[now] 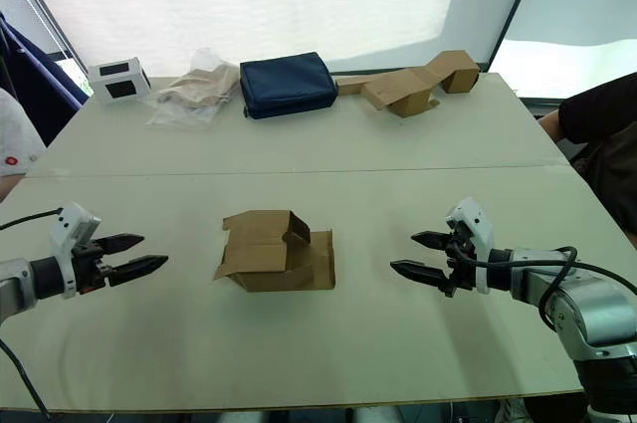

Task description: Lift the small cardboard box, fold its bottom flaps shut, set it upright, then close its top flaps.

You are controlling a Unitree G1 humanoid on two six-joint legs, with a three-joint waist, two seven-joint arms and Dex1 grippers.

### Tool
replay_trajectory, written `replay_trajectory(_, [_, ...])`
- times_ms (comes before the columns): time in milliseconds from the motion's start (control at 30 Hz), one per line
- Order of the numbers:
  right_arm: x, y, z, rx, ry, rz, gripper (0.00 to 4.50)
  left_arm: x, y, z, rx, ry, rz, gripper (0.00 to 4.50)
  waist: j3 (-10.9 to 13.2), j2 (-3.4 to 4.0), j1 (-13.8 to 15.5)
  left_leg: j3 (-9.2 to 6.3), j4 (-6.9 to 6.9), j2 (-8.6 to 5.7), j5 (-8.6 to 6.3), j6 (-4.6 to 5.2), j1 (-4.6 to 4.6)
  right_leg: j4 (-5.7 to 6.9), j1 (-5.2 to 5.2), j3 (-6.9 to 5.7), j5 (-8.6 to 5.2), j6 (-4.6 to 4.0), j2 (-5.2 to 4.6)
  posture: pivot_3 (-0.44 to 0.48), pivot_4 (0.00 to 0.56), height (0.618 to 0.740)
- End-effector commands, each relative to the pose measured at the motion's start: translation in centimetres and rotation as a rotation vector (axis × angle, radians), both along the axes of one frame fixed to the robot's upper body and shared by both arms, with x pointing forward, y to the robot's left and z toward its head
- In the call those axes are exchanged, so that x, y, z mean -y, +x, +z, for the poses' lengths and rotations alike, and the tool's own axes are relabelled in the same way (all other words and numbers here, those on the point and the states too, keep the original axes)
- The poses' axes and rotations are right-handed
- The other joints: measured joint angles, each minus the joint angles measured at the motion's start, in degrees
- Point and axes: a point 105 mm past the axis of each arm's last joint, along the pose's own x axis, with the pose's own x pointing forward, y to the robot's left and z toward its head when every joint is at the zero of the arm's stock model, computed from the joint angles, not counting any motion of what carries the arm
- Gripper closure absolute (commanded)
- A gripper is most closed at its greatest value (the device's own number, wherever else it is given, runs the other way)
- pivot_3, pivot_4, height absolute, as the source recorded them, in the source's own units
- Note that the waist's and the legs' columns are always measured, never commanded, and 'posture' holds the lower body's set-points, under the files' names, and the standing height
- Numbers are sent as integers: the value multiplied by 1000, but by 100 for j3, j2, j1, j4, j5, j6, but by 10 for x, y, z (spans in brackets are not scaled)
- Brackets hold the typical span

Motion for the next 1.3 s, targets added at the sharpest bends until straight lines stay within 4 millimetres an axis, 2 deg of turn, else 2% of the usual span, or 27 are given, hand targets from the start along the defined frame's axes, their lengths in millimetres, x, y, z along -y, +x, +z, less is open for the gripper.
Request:
replay_trajectory(33, [2, 1, 11, 58, -30, -4, 69, -1, 2, 13, -16, -51, -18, 0, 0, 0, 1, 0, 1, 0, 0, 0, 0, 1, 0, 0, 0, 0, 1, 0, 150, 740])
replay_trajectory(100, [-6, -2, 17, 78, -37, 29, 69, 10, -2, 12, -119, -189, -68, 0, 0, 0, 7, 0, 2, -1, 0, 0, 0, 2, 0, 0, 0, 0, 3, 0, 150, 740])
replay_trajectory(267, [-48, -26, 46, 128, -35, 221, 69, 39, -9, 17, -288, -491, -186, 0, 0, 1, -13, 1, 4, 1, 0, 0, 0, 4, -1, -6, 0, 0, 12, 0, 150, 740])
replay_trajectory(433, [-82, -43, 75, 209, -10, 317, 69, 68, -10, 14, -385, -636, -248, 0, -1, -1, -12, -2, 6, 2, 0, 0, 2, 7, -1, -6, 0, 0, 13, 0, 150, 740])
replay_trajectory(567, [-104, -60, 79, 243, -43, 393, 69, 95, -4, 9, -438, -707, -307, 0, -2, -3, 23, -3, 6, 0, 0, 0, 1, 5, -1, -1, 0, 0, 6, 0, 150, 740])
replay_trajectory(900, [-105, -67, 69, 221, -56, 360, 69, 130, 15, 18, -433, -762, -367, 0, -7, -12, 6, -9, 11, -1, 0, 0, -2, 4, 4, -3, 0, 0, 8, 0, 150, 740])
replay_trajectory(1300, [-104, -68, 63, 217, -67, 348, 69, 148, 27, 10, -434, -842, -379, 0, -8, -12, 20, -8, 13, -3, 1, -1, -1, 4, 5, -3, 0, 0, 10, 0, 150, 740])
